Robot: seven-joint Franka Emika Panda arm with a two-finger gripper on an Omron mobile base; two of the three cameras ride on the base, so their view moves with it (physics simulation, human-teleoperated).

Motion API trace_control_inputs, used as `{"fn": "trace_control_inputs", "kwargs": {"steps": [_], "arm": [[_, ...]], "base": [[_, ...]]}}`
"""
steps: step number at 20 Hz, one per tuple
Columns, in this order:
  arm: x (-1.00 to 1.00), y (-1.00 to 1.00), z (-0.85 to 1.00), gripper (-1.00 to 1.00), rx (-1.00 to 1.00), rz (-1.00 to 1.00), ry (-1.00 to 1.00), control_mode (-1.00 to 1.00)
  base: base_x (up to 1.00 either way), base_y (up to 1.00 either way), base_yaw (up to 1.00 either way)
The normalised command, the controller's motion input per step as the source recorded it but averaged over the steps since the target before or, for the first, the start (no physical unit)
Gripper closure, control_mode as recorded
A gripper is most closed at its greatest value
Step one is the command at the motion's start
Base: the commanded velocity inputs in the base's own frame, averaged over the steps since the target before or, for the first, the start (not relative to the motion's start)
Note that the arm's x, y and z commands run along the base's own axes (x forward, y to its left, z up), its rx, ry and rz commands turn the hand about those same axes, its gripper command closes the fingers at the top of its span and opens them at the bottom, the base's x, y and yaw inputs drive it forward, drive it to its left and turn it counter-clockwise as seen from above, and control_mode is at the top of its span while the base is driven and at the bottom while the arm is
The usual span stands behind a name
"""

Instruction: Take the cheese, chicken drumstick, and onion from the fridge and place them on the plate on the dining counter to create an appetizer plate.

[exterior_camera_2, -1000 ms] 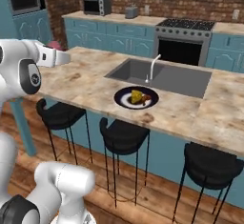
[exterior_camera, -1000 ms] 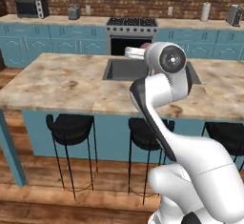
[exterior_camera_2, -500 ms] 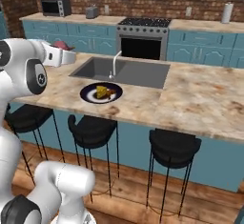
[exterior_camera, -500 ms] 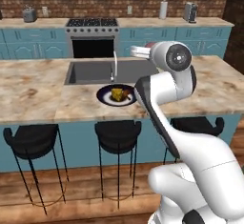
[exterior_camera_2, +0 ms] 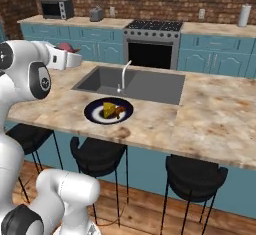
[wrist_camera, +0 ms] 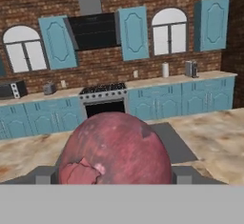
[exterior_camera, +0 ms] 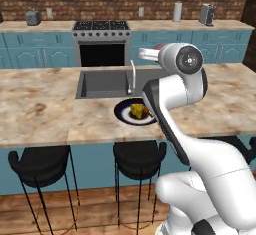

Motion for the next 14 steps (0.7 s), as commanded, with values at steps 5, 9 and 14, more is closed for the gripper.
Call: {"fn": "trace_control_inputs", "kwargs": {"steps": [5, 9, 14], "arm": [[0.0, 0.0, 0.0, 1.0, 0.0, 0.0, 0.0, 1.0], [0.0, 0.0, 0.0, 1.0, 0.0, 0.0, 0.0, 1.0], [0.0, 0.0, 0.0, 1.0, 0.0, 0.0, 0.0, 1.0]], "base": [[0.85, 0.11, 0.0], [0.8, 0.14, -0.1], [0.61, 0.39, -0.16]]}}
